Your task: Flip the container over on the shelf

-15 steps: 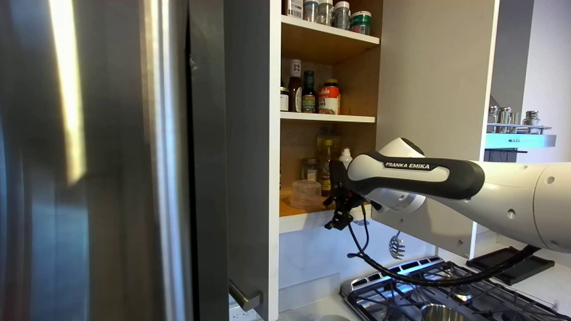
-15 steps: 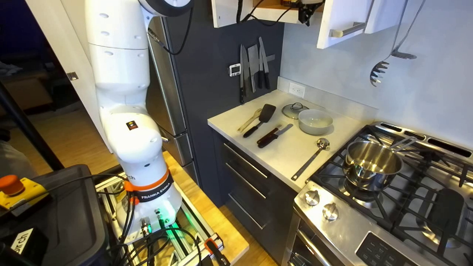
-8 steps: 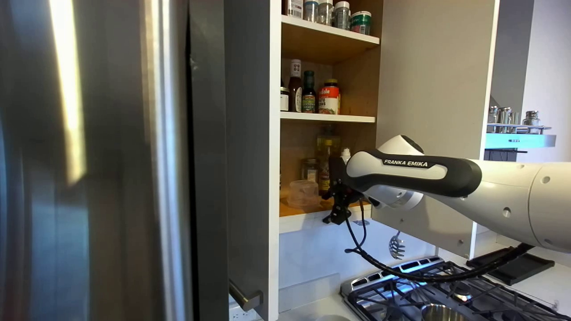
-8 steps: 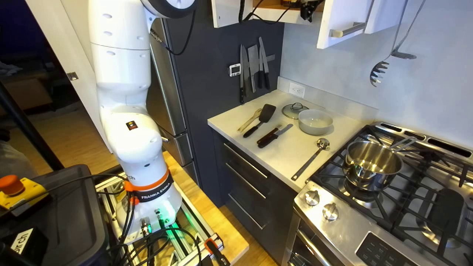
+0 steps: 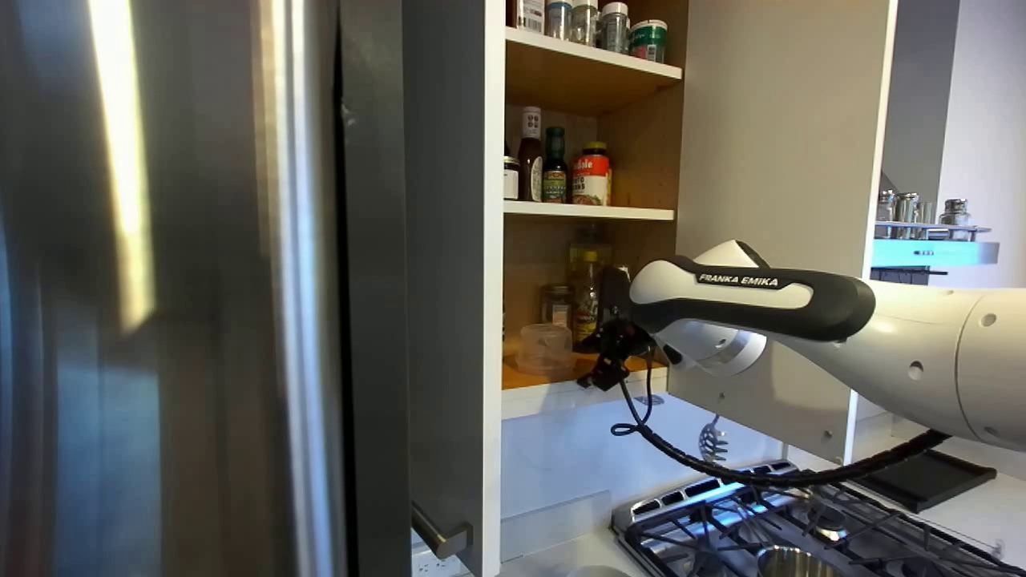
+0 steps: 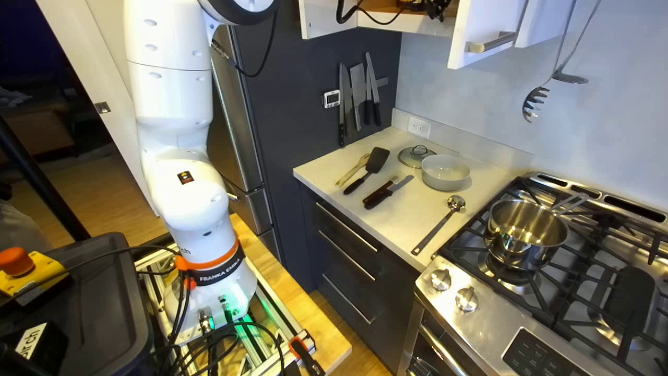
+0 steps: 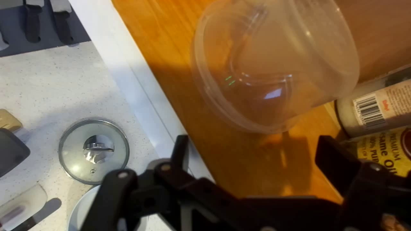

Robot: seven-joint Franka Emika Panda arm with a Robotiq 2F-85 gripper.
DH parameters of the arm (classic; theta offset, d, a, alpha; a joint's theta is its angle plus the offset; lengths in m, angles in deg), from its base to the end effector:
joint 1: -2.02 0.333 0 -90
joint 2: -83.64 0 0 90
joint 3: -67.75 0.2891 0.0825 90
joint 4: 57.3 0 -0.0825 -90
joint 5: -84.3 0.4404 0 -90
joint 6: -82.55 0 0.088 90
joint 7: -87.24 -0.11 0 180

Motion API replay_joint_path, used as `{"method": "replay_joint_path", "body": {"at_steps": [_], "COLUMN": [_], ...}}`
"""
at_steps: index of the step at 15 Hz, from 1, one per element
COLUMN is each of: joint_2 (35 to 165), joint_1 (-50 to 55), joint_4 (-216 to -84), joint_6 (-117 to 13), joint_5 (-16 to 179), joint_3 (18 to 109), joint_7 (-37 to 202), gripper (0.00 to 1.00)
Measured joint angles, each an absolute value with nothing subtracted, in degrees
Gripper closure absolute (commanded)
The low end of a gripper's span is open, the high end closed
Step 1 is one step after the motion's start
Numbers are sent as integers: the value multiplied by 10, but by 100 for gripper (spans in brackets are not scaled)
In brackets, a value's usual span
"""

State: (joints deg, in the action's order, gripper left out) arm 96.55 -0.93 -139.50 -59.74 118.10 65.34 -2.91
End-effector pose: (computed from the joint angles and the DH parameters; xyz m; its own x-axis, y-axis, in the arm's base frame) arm 0.7284 -0.0661 0.6288 -0.1281 -0.8267 -0.5478 -0.6244 0.4964 -0.6031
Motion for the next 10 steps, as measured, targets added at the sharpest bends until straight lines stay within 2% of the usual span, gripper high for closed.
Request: {"method": "replay_joint_path", "body": {"at_steps": [10], "joint_2": [966], "joint_1": [-12], "joint_4": [-1394], "joint_6": [-596], "joint_5": [1208], "joint_3": [654], "joint_7": [-50], "gripper": [0]}}
